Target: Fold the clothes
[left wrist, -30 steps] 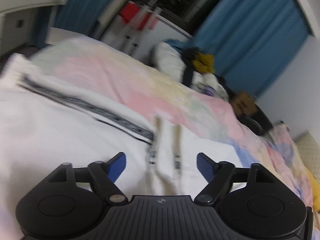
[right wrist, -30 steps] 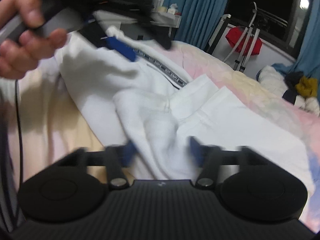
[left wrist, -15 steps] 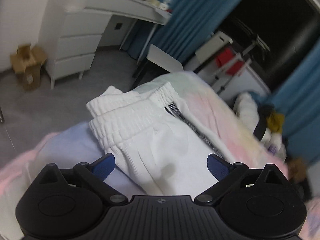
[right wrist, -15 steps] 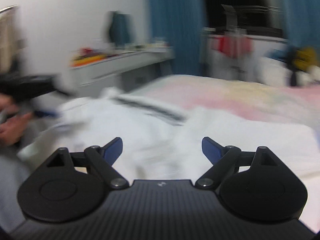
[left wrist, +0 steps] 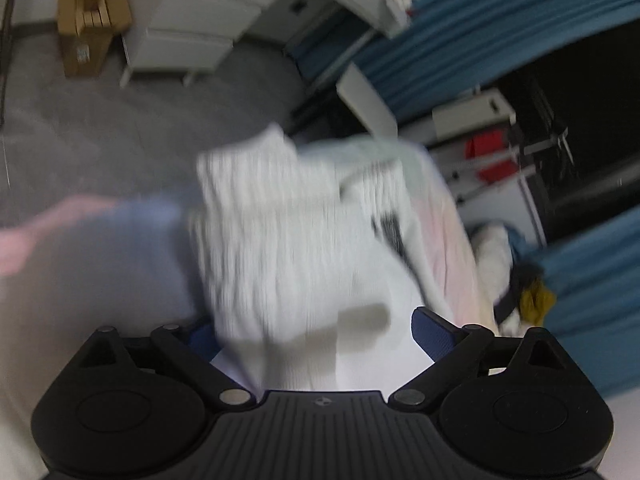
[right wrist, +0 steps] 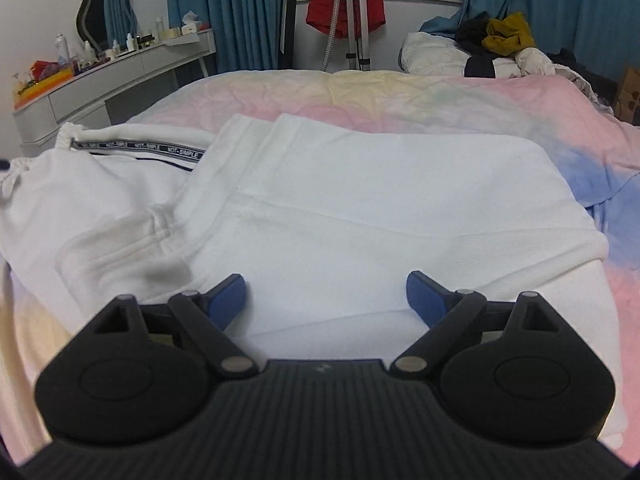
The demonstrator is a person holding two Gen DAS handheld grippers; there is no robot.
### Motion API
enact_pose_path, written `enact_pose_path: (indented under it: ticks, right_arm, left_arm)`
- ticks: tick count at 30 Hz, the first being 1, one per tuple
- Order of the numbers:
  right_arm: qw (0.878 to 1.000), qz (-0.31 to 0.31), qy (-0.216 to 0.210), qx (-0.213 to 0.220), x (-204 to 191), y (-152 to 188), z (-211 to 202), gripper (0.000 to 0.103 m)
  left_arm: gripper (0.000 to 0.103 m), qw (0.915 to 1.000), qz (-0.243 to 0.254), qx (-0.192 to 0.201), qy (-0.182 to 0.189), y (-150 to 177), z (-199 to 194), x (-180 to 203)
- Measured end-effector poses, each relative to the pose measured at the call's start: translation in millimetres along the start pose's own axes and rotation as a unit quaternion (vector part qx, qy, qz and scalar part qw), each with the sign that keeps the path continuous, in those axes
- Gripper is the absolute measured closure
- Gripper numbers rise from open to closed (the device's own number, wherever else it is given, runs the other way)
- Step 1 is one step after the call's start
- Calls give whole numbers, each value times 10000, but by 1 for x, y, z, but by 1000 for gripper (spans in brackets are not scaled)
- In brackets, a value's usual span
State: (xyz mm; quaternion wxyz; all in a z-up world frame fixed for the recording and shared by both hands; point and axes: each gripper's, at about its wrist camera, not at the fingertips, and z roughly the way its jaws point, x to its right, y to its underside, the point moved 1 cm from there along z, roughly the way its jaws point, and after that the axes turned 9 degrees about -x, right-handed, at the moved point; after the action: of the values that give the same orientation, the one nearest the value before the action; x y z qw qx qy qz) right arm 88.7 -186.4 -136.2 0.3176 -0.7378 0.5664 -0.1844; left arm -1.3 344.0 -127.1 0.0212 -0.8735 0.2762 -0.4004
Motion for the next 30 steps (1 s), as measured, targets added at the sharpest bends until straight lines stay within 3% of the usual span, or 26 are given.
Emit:
enact_pose_path:
  ticks: [3,5,8,10,15,20,25,30]
  right_arm:
    - [9998,161,77,-121,2,-9,-6,13]
    - [10000,-22,-3,-60,-4,-9,-10,15]
    - [9995,-224,105,-208,-7,-5,2,14]
    - [9997,-138,13,-202,-2,-6,2,14]
    - [9981,436,-337,-286,20,-12,-15,15]
    - [9884,1439,-480,27,64,-16,-49,15]
    - [9726,2230,-338,569,114,-18,-88,15]
    - [9484,2961,-429,1047,165,-12,-119,15]
  left_arm:
    - [18,9994,50,277,-197,-9,9,0]
    - [27,9977,350,395,-422,-8,13,9]
    - [49,9911,926,643,-712,-4,15,28]
    - [74,9813,1489,910,-813,11,9,51]
    - [84,9451,2709,1597,-886,51,-12,121]
    - [85,9098,3477,2249,-280,120,-38,206]
    - [85,8713,4446,2079,51,235,0,258]
    - [84,8220,5361,1883,381,349,38,310]
